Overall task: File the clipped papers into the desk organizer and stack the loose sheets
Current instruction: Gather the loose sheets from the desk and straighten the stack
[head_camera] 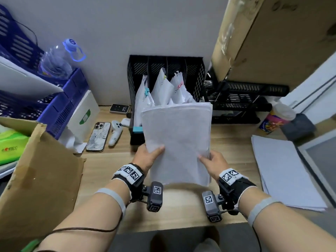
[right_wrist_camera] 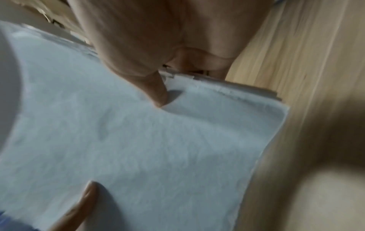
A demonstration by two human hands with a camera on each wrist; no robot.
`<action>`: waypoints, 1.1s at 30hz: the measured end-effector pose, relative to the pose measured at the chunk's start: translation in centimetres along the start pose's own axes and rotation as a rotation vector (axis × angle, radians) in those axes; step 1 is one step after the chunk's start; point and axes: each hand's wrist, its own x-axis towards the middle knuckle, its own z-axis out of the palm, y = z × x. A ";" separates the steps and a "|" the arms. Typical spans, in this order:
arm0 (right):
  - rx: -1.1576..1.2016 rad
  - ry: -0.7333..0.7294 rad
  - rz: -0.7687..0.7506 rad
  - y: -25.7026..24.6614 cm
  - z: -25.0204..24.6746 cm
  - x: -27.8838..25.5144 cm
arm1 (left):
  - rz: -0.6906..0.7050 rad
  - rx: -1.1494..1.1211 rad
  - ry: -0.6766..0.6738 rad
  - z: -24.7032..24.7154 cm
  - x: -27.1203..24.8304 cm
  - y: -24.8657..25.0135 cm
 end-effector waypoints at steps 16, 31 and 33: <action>-0.160 0.280 0.327 13.4 -26.8 -0.7 | -0.149 0.454 -0.491 30.5 2.4 -3.9; -0.323 0.075 0.520 24.8 -38.1 7.0 | -0.333 0.788 -0.270 45.5 4.3 -10.5; -0.326 0.078 0.505 25.0 -38.2 7.3 | -0.405 0.751 -0.216 46.4 4.5 -10.5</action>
